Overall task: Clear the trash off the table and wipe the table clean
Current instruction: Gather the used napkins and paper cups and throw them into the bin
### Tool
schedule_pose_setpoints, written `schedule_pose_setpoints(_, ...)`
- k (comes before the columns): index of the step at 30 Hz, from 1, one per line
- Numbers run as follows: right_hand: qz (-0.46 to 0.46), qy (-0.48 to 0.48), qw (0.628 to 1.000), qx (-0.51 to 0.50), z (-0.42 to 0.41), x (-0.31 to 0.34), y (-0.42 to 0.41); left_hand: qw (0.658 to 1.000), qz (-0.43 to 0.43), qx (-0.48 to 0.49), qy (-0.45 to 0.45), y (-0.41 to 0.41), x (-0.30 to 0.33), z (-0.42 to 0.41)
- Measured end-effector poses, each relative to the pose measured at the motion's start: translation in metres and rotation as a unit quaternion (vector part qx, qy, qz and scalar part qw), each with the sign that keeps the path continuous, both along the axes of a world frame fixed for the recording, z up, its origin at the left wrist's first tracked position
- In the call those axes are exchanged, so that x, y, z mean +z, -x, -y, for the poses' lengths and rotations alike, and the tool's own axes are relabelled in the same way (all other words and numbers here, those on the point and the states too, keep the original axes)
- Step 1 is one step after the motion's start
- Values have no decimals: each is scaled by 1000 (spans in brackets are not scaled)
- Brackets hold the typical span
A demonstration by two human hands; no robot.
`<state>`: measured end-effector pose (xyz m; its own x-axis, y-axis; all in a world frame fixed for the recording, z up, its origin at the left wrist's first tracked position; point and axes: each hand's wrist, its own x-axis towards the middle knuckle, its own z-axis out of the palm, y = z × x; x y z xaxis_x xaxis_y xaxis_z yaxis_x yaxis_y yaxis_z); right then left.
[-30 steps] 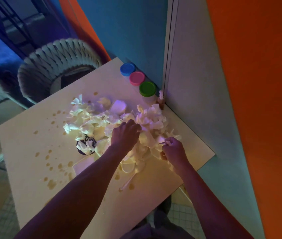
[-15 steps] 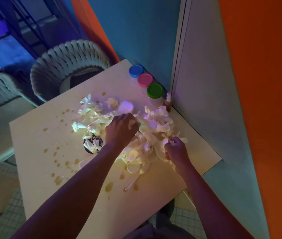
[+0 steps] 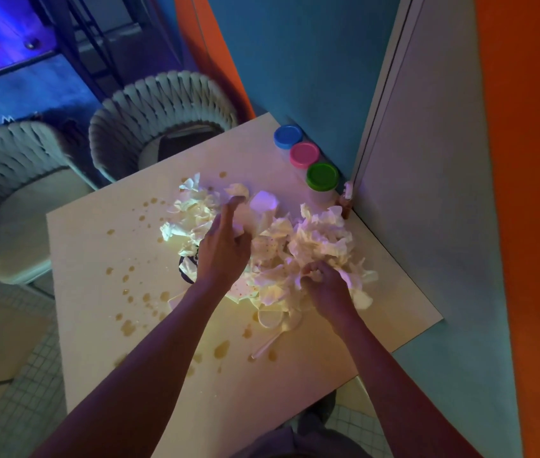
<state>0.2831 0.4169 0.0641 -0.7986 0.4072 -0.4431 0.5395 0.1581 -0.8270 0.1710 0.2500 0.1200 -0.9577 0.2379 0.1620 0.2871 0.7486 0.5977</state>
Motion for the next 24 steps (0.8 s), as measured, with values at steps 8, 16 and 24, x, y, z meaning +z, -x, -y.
schedule_pose_setpoints(8,49,-211,960,180,51,2,26,999,28,43,-4,-14,-21,49)
schedule_pose_setpoints(16,91,-356,899,238,71,-10,45,987,117,112,-17,-36,-29,87)
schedule_pose_setpoints(24,66,-317,926,197,59,-11,48,972,196,126,21,-40,-42,88)
